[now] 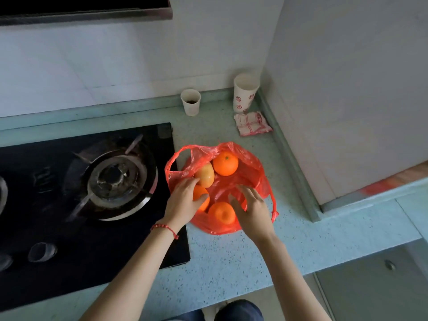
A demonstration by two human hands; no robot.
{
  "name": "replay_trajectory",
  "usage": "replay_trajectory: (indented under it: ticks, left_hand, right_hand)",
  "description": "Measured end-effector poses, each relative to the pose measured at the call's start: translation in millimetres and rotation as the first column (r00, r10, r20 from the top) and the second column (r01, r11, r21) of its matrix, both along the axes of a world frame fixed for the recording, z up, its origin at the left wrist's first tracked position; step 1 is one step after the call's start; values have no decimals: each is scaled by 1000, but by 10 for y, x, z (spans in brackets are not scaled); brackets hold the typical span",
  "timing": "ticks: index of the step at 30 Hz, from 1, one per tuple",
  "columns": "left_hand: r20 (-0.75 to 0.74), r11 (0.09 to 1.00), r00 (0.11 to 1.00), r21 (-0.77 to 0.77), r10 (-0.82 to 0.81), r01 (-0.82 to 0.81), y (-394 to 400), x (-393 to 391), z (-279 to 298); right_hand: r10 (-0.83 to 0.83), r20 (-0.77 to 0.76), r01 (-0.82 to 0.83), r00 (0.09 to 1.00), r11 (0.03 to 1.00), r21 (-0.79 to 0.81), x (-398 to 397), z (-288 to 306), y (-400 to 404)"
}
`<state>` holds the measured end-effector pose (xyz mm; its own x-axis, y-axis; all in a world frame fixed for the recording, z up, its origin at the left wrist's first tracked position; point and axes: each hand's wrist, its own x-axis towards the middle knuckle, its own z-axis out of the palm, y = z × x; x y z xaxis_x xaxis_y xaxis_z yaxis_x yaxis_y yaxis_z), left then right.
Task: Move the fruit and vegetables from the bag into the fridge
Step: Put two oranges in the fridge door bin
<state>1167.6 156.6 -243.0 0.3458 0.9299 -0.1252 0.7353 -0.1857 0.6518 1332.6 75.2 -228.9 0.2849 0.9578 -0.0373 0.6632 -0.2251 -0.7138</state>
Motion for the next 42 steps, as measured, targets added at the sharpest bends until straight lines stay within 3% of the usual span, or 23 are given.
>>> replay_trajectory:
  ticks: [10, 16, 25, 33, 42]
  left_hand:
    - [-64, 990, 998, -143, -6, -3, 106, -3, -54]
    - [7, 988, 998, -147, 55, -53, 134, 35, 67]
    - [111, 964, 979, -223, 170, -142, 176, -31, 76]
    - [176, 965, 964, -208, 198, -161, 149, -72, 97]
    - [305, 956, 915, -204, 265, -209, 101, -99, 234]
  right_hand:
    - [37, -35, -41, 999, 991, -126, -78, -162, 113]
    - [63, -68, -78, 996, 967, -243, -146, -262, 141]
    - [117, 12, -100, 993, 889, -446, -207, -327, 117]
    - [34, -65, -56, 997, 920, -387, -226, -315, 156]
    - [-253, -231, 214, 940, 960, -181, -121, -98, 160]
